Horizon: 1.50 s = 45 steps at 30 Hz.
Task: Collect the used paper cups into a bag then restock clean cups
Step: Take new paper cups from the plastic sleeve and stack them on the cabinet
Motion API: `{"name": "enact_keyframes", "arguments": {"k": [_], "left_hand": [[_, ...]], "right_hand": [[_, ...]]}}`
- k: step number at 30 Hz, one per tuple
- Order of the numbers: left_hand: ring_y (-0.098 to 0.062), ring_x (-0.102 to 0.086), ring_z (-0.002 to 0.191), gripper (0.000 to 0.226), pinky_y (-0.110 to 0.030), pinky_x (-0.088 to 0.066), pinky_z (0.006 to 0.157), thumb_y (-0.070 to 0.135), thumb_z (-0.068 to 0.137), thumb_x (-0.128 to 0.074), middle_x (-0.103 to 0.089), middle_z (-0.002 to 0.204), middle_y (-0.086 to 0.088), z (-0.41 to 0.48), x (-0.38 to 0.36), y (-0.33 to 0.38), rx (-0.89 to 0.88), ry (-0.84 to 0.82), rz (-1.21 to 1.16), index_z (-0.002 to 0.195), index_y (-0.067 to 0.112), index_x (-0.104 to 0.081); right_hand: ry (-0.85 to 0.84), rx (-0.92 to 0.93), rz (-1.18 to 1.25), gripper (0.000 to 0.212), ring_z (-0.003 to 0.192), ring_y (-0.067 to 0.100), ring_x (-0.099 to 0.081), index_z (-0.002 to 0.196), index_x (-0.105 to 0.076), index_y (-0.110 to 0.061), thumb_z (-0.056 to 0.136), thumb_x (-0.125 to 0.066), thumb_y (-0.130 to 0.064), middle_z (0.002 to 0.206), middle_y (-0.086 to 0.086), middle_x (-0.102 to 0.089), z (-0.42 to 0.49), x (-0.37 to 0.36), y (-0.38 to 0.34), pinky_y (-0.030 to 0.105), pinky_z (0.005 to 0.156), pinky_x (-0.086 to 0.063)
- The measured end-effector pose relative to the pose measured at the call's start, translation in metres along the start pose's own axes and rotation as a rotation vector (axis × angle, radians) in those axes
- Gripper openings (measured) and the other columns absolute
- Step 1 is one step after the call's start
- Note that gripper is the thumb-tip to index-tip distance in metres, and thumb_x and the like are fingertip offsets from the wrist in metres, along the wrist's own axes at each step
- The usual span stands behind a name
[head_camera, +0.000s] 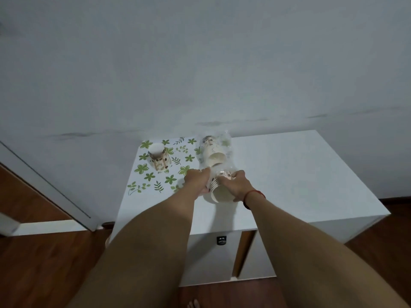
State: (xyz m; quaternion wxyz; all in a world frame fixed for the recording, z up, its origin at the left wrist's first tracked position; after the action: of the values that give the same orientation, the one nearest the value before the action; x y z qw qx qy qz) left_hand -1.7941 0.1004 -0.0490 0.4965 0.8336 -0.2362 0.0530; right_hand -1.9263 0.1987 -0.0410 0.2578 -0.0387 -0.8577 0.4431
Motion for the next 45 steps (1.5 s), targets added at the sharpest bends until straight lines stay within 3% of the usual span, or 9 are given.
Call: {"name": "enact_keyframes", "arguments": {"k": [3,10,14,18,23,30,34,39,45], "left_hand": [[-0.024,-0.066,0.076,0.001,-0.025,-0.058,0.057,0.007,0.083,-0.059,-0.068,0.100,-0.017,0.001,-0.007,-0.007,-0.023,-0.020,-0.063,0.082,0.006,-0.059],[-0.029,-0.064,0.087,0.057,-0.035,-0.056,0.071,0.050,0.093,-0.042,-0.065,0.115,-0.015,-0.007,-0.014,-0.022,0.087,-0.183,0.225,0.127,0.006,-0.055],[-0.030,-0.063,0.076,0.063,-0.031,-0.051,0.053,0.051,0.100,-0.030,-0.064,0.102,-0.018,-0.020,0.005,-0.017,0.096,-0.160,0.172,0.124,-0.002,-0.056],[-0.040,-0.065,0.102,0.078,-0.040,-0.056,0.066,0.064,0.097,-0.016,-0.061,0.108,-0.020,-0.029,0.029,-0.007,0.076,-0.188,0.264,0.125,0.002,-0.053],[-0.044,-0.064,0.107,0.083,-0.043,-0.061,0.072,0.070,0.093,-0.011,-0.056,0.129,-0.028,-0.026,0.042,-0.012,0.114,-0.332,0.393,0.140,0.009,-0.043],[-0.042,-0.063,0.108,0.071,-0.045,-0.061,0.077,0.063,0.094,-0.016,-0.054,0.132,-0.025,-0.012,0.080,0.013,0.014,-0.318,0.357,0.139,0.017,-0.045],[-0.036,-0.065,0.101,0.066,-0.043,-0.060,0.075,0.060,0.095,-0.015,-0.060,0.123,-0.018,0.001,0.110,0.049,-0.120,-0.223,0.277,0.129,0.017,-0.053],[-0.034,-0.060,0.107,0.060,-0.051,-0.052,0.094,0.058,0.091,-0.019,-0.063,0.119,-0.012,0.007,0.157,0.114,-0.396,0.035,0.185,0.117,0.020,-0.058],[-0.032,-0.064,0.101,0.051,-0.050,-0.054,0.092,0.055,0.085,-0.023,-0.067,0.105,-0.011,0.020,0.187,0.142,-0.423,0.028,0.096,0.100,0.023,-0.060]], "right_hand": [[-0.041,-0.067,0.028,0.091,0.103,0.025,-0.060,0.133,-0.036,-0.010,0.060,-0.069,-0.053,0.121,0.006,-0.055,-0.002,0.002,0.010,0.044,0.087,-0.057],[-0.200,-0.059,0.031,0.042,0.081,0.023,-0.065,0.102,-0.063,-0.009,0.072,-0.074,-0.036,0.101,0.010,-0.069,-0.014,-0.014,0.016,0.039,0.082,-0.059],[-0.281,-0.074,-0.094,0.070,0.090,0.029,-0.069,0.117,-0.058,-0.006,0.060,-0.082,-0.039,0.115,0.012,-0.064,-0.019,-0.024,-0.001,0.039,0.082,-0.060],[-0.362,-0.082,-0.190,0.101,0.093,0.030,-0.070,0.125,-0.056,-0.007,0.035,-0.082,-0.046,0.126,0.012,-0.059,-0.018,-0.047,-0.019,0.043,0.081,-0.060],[-0.416,-0.091,-0.314,0.078,0.106,0.033,-0.063,0.125,-0.056,-0.003,0.058,-0.082,-0.032,0.128,0.013,-0.058,-0.030,-0.068,-0.040,0.044,0.090,-0.056],[-0.340,0.004,-0.237,0.043,0.105,0.025,-0.060,0.103,-0.060,-0.010,0.069,-0.083,-0.020,0.104,0.006,-0.064,-0.022,-0.082,-0.076,0.044,0.093,-0.054],[-0.231,0.151,-0.158,0.080,0.109,0.025,-0.062,0.120,-0.046,-0.012,0.054,-0.090,-0.026,0.115,0.004,-0.062,-0.013,-0.085,-0.122,0.039,0.086,-0.057],[-0.071,0.385,-0.049,0.084,0.115,0.025,-0.056,0.131,-0.035,-0.012,0.065,-0.086,-0.016,0.122,0.007,-0.057,-0.014,-0.084,-0.194,0.038,0.100,-0.048],[-0.013,0.519,-0.031,0.088,0.119,0.026,-0.054,0.138,-0.030,-0.011,0.069,-0.084,-0.014,0.129,0.009,-0.055,-0.001,-0.098,-0.239,0.034,0.101,-0.045]]}}
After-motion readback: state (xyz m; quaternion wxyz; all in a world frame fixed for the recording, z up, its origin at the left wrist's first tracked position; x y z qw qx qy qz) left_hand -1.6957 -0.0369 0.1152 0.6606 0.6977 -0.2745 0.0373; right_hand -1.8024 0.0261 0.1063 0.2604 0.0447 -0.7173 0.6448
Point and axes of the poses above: each hand's wrist, its own z-axis towards the middle knuckle, its own x-axis out of the back of the hand, y = z × x, the point moved 9 cm from there along z, towards the middle knuckle
